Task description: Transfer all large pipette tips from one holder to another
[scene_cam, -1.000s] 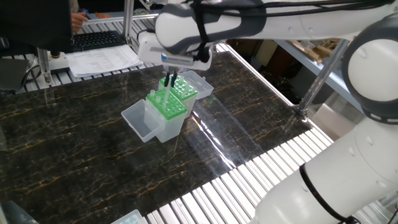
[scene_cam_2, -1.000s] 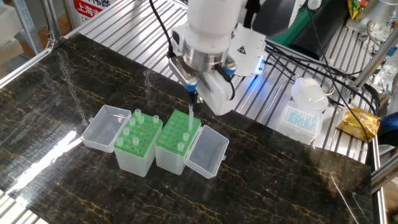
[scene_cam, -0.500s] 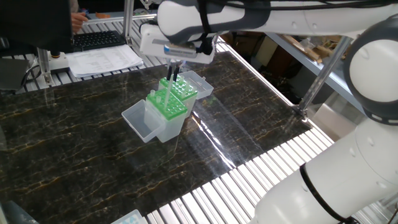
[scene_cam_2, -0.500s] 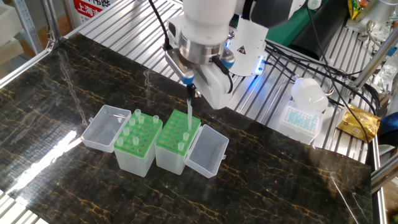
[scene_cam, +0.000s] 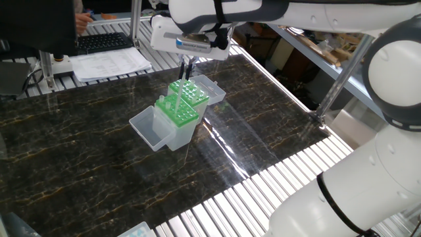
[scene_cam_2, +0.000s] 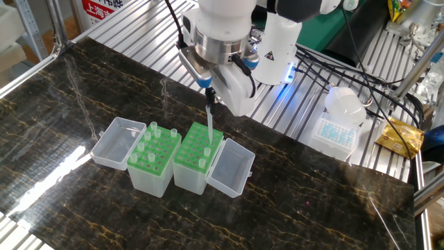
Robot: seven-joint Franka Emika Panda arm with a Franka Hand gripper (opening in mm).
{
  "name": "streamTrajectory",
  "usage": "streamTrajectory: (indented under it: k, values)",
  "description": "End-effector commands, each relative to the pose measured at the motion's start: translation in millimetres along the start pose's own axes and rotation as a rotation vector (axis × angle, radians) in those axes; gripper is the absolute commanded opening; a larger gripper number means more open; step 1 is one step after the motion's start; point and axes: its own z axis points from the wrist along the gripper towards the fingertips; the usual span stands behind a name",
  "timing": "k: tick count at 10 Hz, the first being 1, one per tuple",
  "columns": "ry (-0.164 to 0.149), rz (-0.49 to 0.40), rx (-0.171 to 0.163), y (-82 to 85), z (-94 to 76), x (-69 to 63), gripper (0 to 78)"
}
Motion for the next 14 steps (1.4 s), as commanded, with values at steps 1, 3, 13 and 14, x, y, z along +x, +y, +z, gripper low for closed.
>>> streamTrajectory:
  k: [1, 3, 13, 14]
  values:
    - [0.022, 0.018, -0.017, -1.7, -13.6, -8.2, 1.2]
    - [0.028, 0.019, -0.018, -2.9, -18.4, -10.7, 1.2]
    - [0.018, -0.026, -0.01, -6.8, -37.5, -57.6, 1.2]
    - [0.015, -0.037, -0.01, -8.3, -36.3, -62.1, 1.2]
